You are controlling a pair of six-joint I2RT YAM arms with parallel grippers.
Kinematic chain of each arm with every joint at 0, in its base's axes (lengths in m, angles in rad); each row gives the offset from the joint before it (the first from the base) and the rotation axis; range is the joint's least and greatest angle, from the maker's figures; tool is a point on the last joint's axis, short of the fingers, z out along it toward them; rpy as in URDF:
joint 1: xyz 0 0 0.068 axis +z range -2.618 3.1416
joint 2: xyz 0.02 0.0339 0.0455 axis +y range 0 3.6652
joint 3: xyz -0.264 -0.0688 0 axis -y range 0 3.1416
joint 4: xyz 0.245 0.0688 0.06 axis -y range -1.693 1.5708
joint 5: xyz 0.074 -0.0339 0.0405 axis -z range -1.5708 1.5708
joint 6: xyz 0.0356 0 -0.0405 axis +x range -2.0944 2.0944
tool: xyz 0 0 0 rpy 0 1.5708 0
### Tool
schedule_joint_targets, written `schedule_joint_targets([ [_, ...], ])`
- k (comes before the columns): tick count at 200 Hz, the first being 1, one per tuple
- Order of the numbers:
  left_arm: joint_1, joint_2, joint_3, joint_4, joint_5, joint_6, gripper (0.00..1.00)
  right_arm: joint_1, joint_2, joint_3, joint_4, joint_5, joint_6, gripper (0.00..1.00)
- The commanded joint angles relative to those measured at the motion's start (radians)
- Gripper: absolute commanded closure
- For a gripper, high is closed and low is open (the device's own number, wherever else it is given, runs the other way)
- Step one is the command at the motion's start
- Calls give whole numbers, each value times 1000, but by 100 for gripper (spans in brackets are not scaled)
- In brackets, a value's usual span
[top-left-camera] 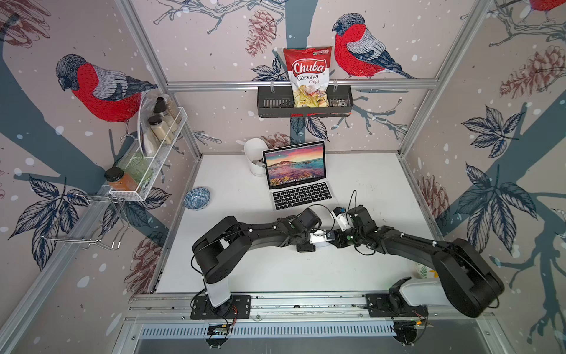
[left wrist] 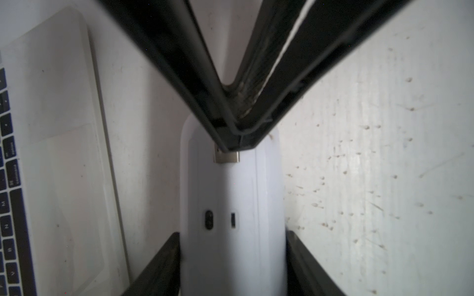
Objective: Remove the wireless mouse receiver from the laptop
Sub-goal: Insert the USB plug into the mouse.
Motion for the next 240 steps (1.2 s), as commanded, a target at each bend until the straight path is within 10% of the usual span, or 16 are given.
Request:
schedule_joint_targets([
  [1, 3, 43, -20, -164, -75, 39, 51, 17, 16, 15, 11, -42, -23, 84],
  [240, 3, 61, -12, -174, -53, 31, 51, 94, 143, 77, -66, 163, 6, 88],
])
